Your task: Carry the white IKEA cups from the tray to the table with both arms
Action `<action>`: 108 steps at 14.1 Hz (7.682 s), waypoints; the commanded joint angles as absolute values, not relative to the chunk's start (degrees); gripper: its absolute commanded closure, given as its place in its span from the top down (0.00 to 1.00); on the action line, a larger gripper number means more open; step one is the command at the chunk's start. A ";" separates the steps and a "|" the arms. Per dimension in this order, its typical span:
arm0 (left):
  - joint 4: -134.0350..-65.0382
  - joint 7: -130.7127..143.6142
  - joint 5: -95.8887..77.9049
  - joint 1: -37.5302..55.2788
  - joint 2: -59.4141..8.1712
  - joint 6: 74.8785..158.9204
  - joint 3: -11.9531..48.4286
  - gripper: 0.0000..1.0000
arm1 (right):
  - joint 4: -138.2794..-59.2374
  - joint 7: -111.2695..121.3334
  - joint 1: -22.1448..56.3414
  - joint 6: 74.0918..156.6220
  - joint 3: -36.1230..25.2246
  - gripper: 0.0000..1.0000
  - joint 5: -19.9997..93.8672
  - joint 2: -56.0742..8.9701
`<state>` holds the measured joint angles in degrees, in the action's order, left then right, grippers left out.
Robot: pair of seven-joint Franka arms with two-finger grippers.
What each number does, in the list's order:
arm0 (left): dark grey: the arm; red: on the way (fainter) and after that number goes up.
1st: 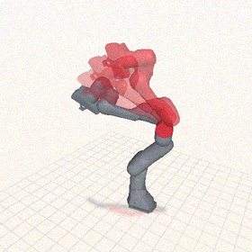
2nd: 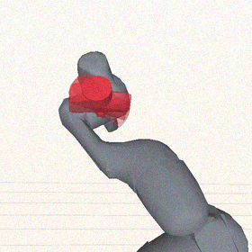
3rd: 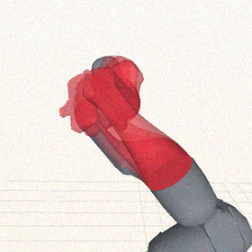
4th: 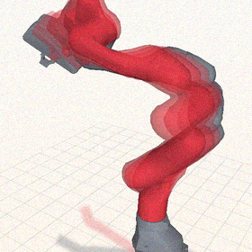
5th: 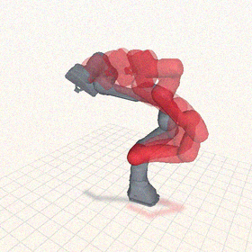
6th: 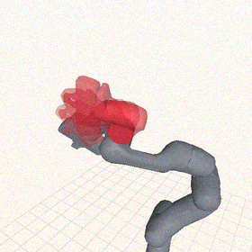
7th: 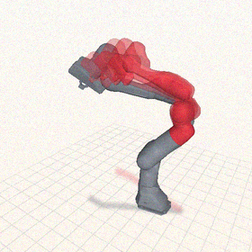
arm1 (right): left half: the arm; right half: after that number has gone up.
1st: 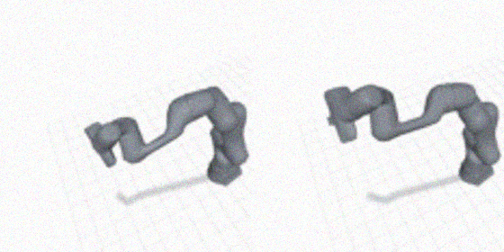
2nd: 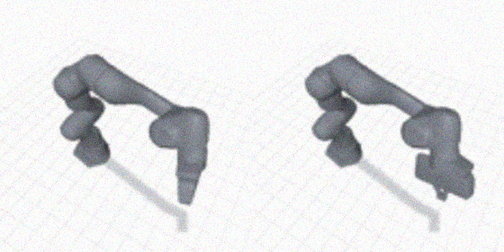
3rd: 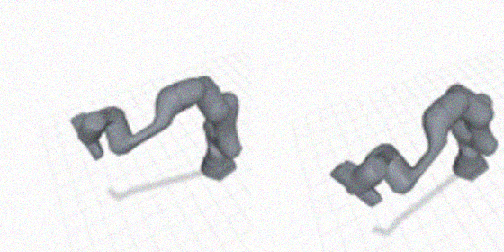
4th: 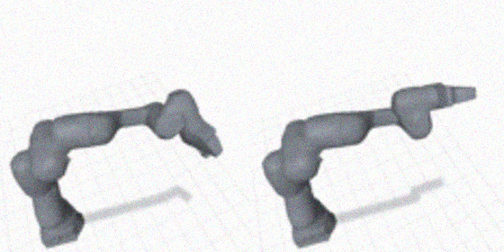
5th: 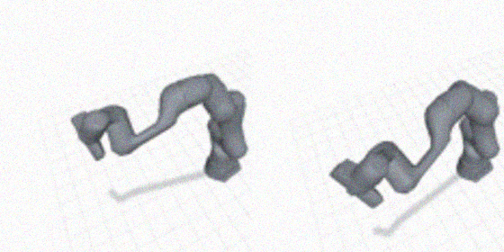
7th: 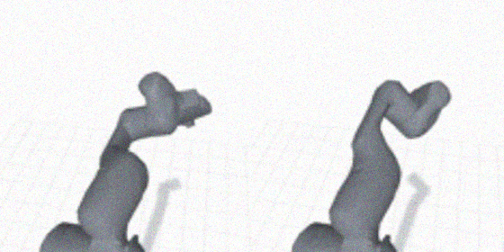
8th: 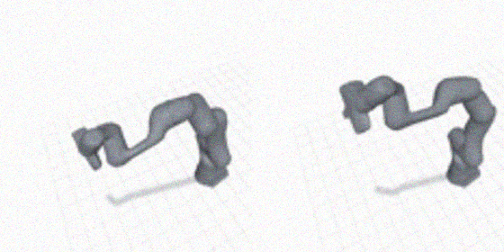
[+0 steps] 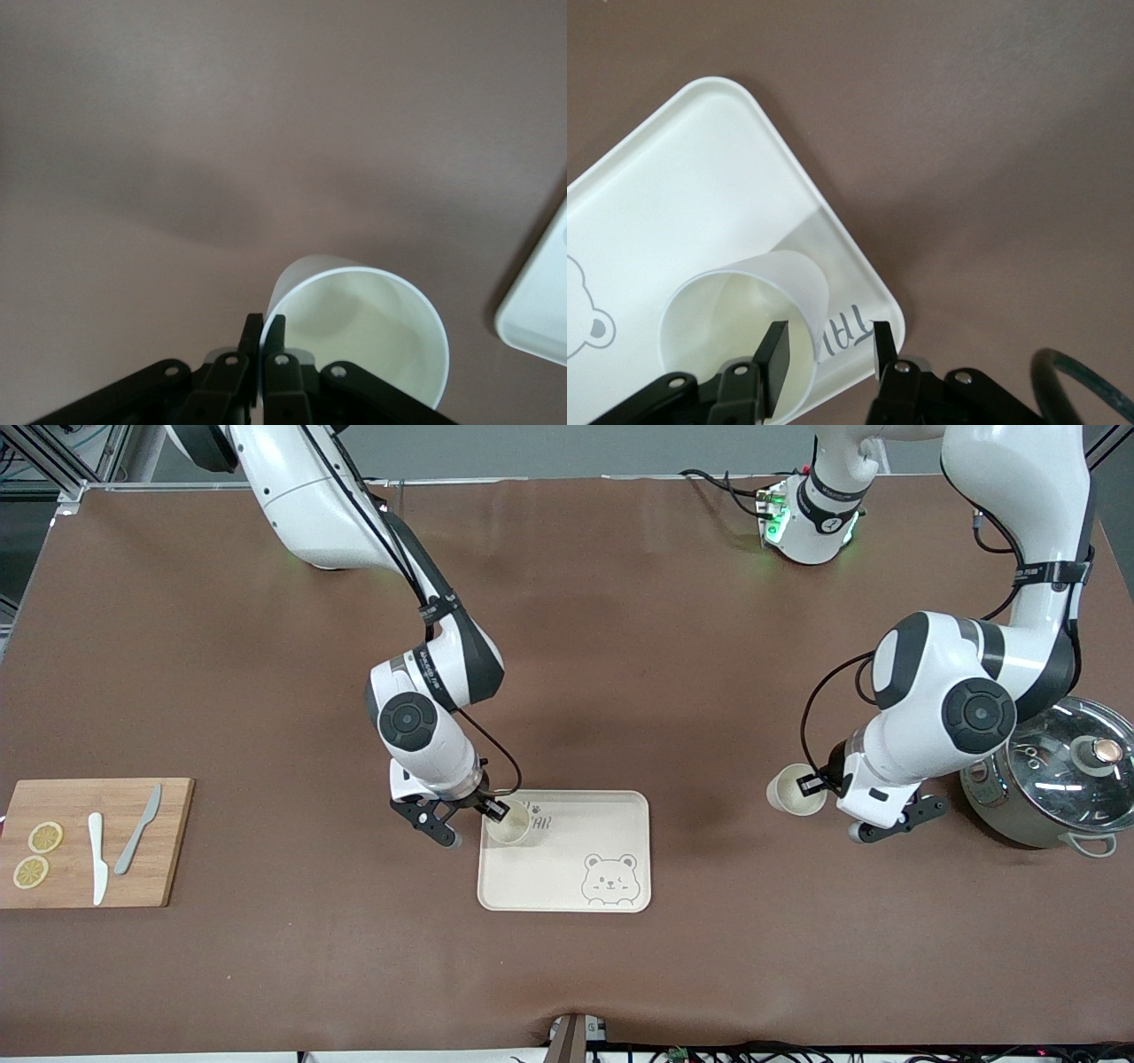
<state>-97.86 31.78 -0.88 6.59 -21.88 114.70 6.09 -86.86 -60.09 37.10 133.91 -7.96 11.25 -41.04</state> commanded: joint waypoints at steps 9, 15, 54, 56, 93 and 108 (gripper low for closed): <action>-109.41 28.48 1.76 1.41 -18.90 123.82 6.68 0.00 | -75.78 -62.58 35.70 120.45 -9.14 0.00 11.78 -41.93; -115.30 24.00 1.76 -2.71 -18.98 130.50 6.68 0.00 | -84.54 -52.30 29.27 119.53 -9.49 0.00 12.13 -35.25; -91.70 21.09 1.93 -5.54 -15.38 103.21 6.77 1.00 | -127.82 3.78 -1.23 129.06 -10.64 1.00 10.28 -13.01; -87.64 21.09 3.07 -5.28 -15.47 98.98 6.77 1.00 | -120.97 3.87 -1.23 120.98 -10.72 1.00 10.28 -13.27; -93.25 8.44 2.37 -1.49 4.13 90.35 5.10 1.00 | -86.04 3.60 2.64 81.83 -9.93 1.00 -0.70 0.62; -92.90 4.57 0.44 -2.29 3.69 91.32 5.10 1.00 | -86.04 3.69 1.24 81.39 -7.05 1.00 0.09 1.84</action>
<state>-92.11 5.65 1.13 -2.08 2.67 91.54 5.21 -85.05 4.07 3.21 81.92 -9.59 -1.02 0.05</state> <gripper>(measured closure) 0.000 0.000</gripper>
